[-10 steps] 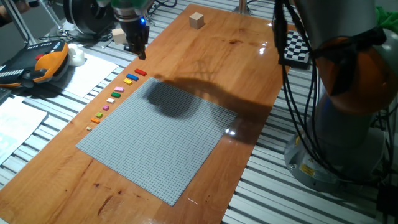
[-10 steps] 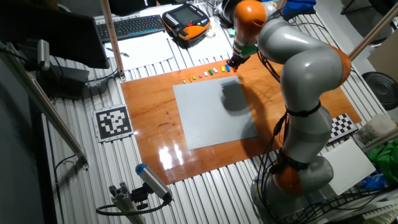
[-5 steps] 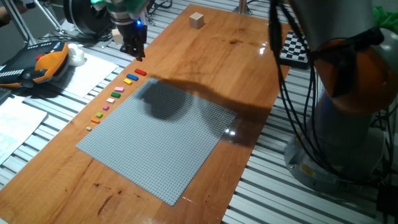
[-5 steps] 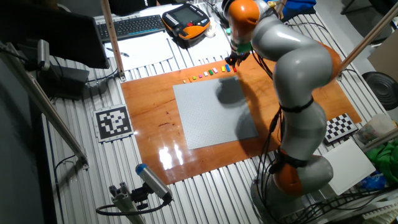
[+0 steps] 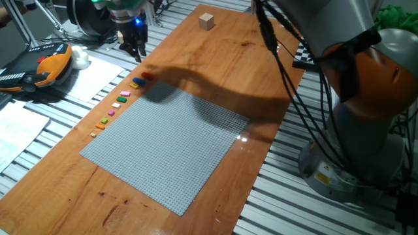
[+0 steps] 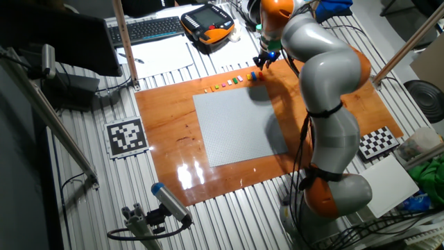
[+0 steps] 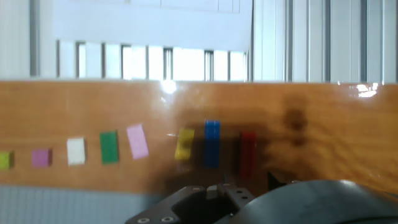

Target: Stack small Lego blocks randomly, one at a time

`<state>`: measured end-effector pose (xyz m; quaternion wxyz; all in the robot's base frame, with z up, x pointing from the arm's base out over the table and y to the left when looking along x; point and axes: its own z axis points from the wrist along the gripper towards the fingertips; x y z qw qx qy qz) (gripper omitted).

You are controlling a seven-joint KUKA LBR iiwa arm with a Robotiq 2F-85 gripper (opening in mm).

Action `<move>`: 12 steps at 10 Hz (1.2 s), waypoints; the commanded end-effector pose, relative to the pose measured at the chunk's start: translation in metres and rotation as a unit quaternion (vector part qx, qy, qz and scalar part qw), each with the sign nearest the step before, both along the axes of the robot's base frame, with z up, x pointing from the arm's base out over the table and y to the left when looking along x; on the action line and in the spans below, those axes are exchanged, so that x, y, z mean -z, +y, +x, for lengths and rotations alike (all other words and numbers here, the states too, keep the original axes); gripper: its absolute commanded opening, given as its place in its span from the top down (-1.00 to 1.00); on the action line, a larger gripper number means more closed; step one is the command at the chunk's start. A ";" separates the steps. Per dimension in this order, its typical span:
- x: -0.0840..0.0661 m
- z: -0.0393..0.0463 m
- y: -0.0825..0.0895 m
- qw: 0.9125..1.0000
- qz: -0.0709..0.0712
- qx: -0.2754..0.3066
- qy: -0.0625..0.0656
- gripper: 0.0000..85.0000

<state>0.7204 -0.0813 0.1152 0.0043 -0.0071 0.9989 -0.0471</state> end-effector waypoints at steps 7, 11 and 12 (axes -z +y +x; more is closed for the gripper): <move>0.046 0.0073 -0.013 1.000 0.013 -0.005 -0.017 0.20; 0.066 0.0052 -0.022 1.000 0.018 -0.012 -0.021 0.20; 0.068 0.0047 -0.022 1.000 0.020 -0.012 -0.021 0.20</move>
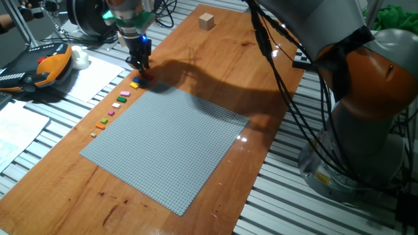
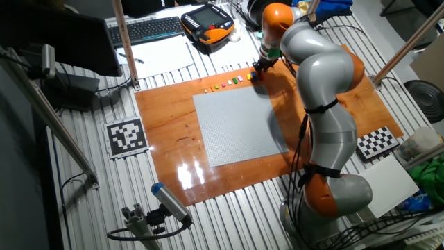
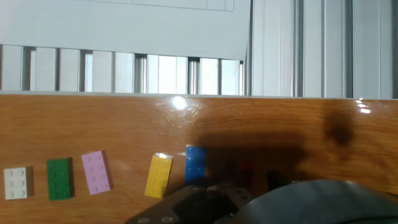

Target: Stack small Lego blocks randomly, one at a time

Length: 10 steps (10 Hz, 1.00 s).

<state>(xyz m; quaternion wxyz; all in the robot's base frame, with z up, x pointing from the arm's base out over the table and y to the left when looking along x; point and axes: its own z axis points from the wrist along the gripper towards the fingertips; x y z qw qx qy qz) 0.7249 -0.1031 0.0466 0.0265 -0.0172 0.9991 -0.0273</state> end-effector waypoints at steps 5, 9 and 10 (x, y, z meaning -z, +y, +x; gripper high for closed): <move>0.008 -0.0032 0.003 1.000 0.006 0.013 -0.014 0.20; 0.014 -0.0066 0.005 0.999 -0.001 0.019 -0.027 0.20; 0.015 -0.0069 0.004 0.999 -0.001 0.017 -0.029 0.20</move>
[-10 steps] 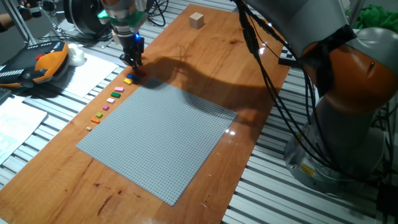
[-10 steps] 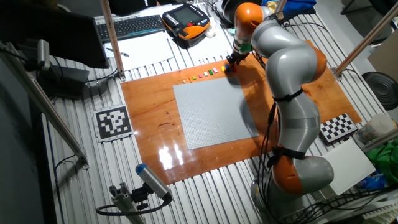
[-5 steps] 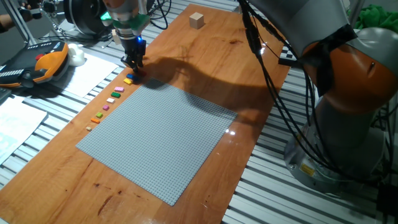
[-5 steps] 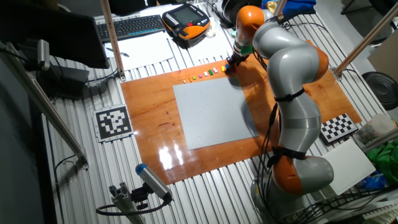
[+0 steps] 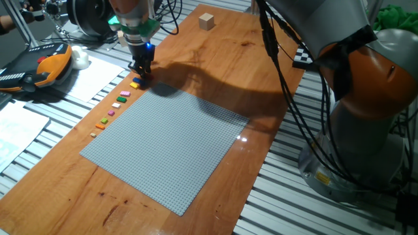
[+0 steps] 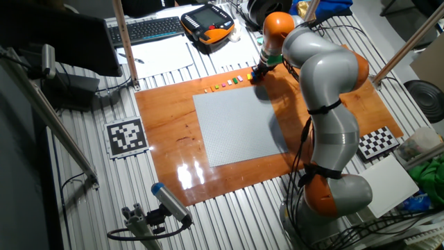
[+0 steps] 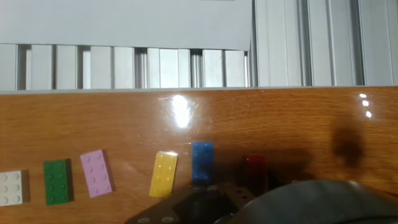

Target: Stack small Lego blocks randomly, one at a time

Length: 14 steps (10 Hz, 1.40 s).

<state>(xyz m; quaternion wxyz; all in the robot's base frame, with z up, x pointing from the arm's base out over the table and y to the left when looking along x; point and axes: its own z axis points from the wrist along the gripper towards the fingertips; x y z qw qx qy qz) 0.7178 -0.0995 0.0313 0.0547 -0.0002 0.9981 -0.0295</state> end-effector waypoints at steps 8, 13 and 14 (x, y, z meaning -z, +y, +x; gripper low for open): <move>0.003 -0.0010 0.000 1.000 0.006 -0.018 0.001 1.00; -0.053 -0.0537 0.044 0.999 0.016 0.045 0.024 1.00; -0.055 -0.0670 0.054 0.998 0.009 0.064 0.026 1.00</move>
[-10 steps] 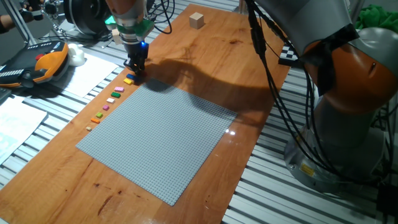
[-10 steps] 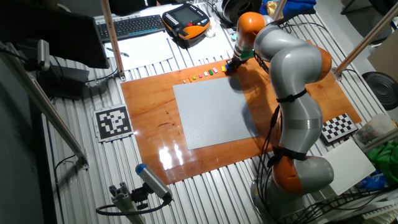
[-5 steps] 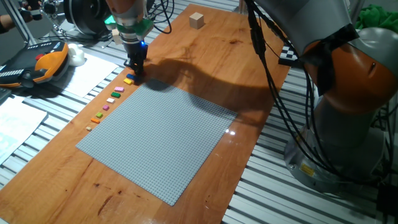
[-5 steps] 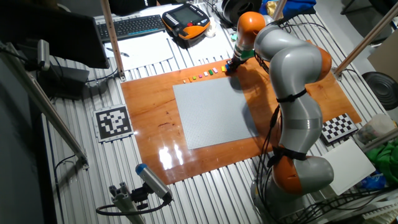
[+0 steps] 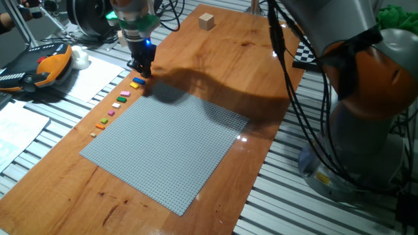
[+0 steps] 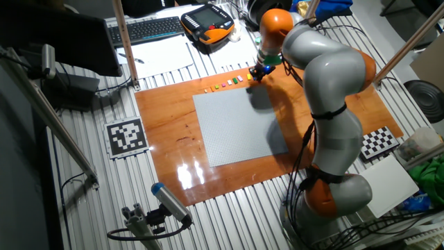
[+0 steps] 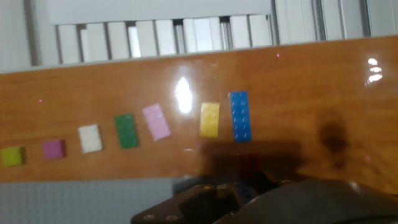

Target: Stack small Lego blocks randomly, one at a time

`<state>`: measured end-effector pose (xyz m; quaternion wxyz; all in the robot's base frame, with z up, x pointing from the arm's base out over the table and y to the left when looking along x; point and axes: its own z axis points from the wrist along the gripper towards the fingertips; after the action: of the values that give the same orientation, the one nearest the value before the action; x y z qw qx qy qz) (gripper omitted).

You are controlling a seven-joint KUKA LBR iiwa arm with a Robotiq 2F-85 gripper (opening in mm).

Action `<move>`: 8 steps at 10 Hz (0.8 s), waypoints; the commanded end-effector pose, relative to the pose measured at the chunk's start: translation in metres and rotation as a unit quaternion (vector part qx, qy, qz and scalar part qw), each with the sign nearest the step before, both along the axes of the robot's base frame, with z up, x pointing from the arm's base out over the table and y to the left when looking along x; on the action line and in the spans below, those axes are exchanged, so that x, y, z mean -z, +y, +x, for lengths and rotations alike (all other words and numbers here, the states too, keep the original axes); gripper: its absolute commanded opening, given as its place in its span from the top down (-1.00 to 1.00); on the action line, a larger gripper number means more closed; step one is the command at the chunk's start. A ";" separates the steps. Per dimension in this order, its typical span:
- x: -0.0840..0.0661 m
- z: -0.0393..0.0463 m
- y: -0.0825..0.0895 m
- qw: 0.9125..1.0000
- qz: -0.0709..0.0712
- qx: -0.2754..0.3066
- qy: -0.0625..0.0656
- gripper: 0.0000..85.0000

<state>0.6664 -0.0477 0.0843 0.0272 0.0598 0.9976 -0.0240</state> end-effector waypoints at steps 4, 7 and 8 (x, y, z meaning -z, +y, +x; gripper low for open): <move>0.023 -0.0397 0.022 0.999 0.011 0.030 -0.010 1.00; 0.040 -0.0443 0.026 0.999 0.015 0.033 -0.016 1.00; 0.043 -0.0449 0.028 0.999 0.012 0.032 -0.017 1.00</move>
<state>0.6215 -0.0193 0.0410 0.0430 0.0925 0.9947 -0.0131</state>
